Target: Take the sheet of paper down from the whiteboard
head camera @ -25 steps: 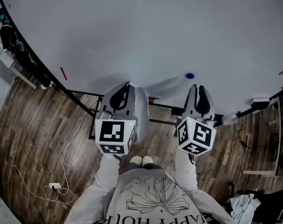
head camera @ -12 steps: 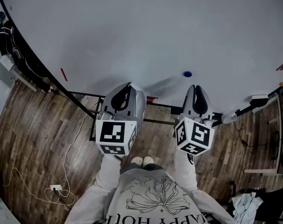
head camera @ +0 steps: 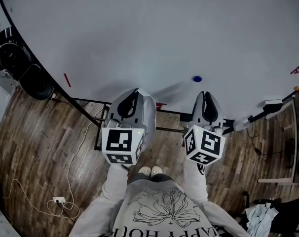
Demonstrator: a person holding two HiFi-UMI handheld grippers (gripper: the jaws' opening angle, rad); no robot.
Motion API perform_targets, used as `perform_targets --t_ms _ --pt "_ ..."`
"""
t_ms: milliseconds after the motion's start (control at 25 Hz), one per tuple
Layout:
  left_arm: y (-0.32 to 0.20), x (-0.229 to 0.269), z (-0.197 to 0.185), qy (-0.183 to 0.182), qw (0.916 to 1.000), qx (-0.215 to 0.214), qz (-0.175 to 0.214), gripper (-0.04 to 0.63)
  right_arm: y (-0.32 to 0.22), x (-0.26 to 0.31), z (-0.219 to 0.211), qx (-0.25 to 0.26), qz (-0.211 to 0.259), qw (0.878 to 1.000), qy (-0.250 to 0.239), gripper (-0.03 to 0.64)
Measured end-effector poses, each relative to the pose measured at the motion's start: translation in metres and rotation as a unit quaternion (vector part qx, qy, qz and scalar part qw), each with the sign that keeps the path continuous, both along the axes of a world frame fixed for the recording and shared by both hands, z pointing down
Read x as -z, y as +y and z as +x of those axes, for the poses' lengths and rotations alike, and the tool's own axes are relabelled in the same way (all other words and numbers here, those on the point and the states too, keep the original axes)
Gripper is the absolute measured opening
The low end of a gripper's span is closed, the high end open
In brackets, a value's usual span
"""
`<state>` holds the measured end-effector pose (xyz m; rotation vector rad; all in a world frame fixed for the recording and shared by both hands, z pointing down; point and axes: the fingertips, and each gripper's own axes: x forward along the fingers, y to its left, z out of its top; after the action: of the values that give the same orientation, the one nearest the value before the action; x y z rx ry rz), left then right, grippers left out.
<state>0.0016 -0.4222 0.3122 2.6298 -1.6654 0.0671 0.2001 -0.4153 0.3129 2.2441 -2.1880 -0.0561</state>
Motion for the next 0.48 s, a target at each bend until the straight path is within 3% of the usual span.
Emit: perform_targets --t_ms 480 --pt "0.0025 -0.0023 -0.0024 0.000 1.0000 0.000 -0.003 0.005 0.0026 -0.0017 -0.0021 0.002 -0.005 1.000 0.004 0.049"
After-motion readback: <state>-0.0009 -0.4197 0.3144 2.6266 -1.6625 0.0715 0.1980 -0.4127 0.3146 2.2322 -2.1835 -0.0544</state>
